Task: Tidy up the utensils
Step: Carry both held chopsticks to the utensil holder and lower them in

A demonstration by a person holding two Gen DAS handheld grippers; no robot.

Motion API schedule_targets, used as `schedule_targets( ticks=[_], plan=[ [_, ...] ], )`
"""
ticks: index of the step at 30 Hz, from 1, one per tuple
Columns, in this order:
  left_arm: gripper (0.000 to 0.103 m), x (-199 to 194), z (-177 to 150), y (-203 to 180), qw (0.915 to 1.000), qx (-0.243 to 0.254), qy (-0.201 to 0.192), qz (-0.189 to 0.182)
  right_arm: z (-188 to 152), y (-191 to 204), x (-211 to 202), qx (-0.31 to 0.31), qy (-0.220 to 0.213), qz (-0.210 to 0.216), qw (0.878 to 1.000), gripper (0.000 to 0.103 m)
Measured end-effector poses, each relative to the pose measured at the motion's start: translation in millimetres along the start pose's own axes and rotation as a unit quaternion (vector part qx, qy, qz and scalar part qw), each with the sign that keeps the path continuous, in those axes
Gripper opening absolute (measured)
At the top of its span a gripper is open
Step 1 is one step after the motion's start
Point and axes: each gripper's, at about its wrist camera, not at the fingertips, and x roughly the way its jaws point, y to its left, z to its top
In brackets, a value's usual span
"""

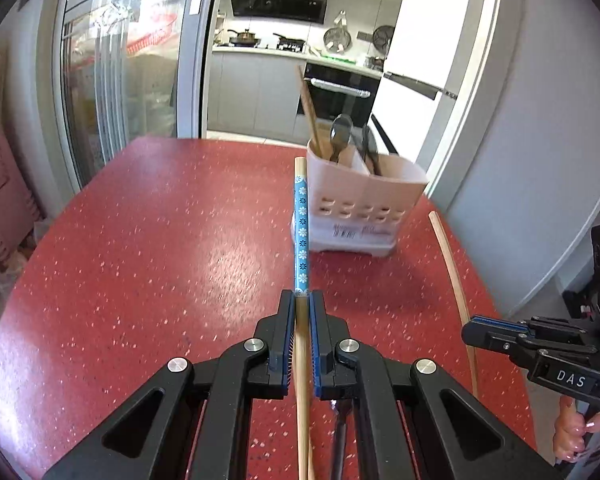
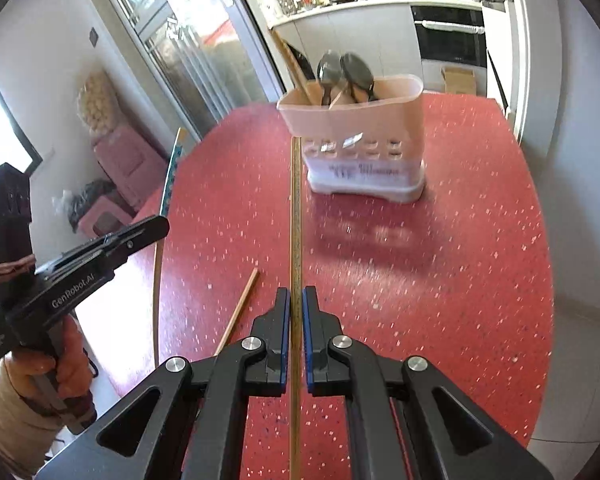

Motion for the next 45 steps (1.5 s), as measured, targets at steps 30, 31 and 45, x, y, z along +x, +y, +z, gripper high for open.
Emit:
schedule_targets(
  ticks=[30,31,45],
  plan=[
    [0.036,44,158,-31,0.9914,0.006,-0.123,-0.043,155,-35,-15,0.011,-0.135,-0.005,0.991,0.006],
    [0.036,47,163,-31,0.9910,0.005,-0.127,-0.042,159,-37,-14,0.010,-0.141,-0.006,0.990,0.006],
    [0.036,112,215,-33,0.9855,-0.020,-0.165,-0.033,229,-45,32,-0.039,-0.213,-0.041,0.975,0.006]
  ],
)
